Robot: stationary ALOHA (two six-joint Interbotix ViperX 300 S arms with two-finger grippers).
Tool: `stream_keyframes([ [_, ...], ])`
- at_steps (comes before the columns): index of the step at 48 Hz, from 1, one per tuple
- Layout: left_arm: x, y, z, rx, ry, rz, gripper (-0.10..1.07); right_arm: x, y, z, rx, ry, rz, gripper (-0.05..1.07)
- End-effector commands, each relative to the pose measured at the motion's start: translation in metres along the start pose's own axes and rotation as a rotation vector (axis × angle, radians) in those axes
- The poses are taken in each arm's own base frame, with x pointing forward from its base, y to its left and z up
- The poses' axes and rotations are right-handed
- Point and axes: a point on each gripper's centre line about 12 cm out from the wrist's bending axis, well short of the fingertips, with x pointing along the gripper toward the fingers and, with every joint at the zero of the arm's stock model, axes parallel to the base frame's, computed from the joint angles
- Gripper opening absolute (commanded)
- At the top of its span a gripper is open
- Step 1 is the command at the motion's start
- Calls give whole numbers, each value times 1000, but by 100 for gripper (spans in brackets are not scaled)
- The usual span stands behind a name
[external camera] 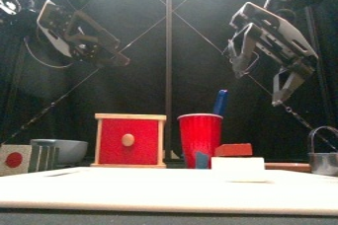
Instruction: Grab assembled sushi salmon
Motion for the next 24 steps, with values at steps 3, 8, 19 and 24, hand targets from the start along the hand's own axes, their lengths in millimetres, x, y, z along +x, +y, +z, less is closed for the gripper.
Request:
stream_keyframes([
  [3,0,7,2,-7,-4,25,103,2,17,-6,56,-6,8,101],
  [8,0,8,2,-6,-4,28,103,13,17,-12,98,-7,-24,101],
  [19,0,9,-1,-6,5,31,103,32,24,-19,177,-21,-68,101],
  [24,-1,10,-2,-4,7,35,103,42,28,-19,184,-32,-86,101],
])
